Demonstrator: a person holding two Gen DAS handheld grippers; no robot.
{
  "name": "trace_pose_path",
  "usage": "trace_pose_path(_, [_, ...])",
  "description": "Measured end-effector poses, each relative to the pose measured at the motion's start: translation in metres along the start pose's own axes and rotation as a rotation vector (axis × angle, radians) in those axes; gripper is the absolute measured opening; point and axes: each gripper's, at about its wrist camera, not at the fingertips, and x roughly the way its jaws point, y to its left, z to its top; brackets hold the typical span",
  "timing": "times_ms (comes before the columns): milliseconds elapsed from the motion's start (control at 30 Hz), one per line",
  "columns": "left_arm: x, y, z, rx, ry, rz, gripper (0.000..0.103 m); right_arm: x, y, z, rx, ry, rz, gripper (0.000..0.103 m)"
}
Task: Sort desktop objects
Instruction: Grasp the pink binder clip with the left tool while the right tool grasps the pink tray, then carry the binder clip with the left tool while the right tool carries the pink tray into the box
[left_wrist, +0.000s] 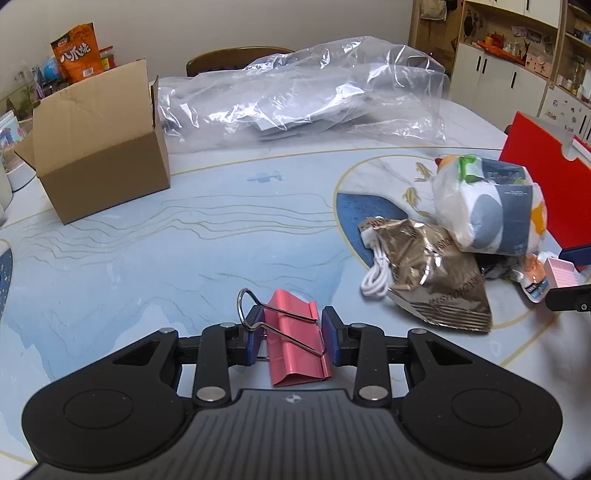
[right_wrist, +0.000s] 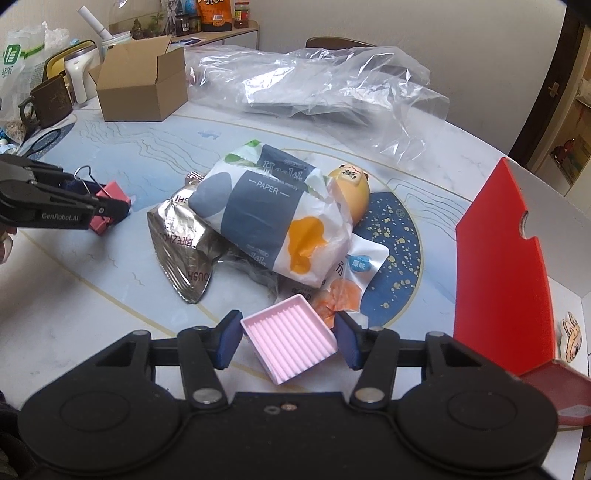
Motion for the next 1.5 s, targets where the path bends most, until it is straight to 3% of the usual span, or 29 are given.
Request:
trace_pose_path(367, [-0.024,-0.017,-0.003,0.0,-0.012,-0.045,0.033,-0.017,-0.005,-0.01,0.035,-0.005,-0.014,0.053])
trace_pose_path(700, [-0.053,-0.053,0.012,0.039,-0.043,-0.136,0.033,-0.043,-0.017,-0.014,0.049,-0.031,-0.029,0.053])
trace_pose_path(1500, [-0.076,-0.186,0.071,0.229,-0.093,-0.275,0.033,-0.113,-0.102,-0.03,0.117,-0.112,-0.081,0.053])
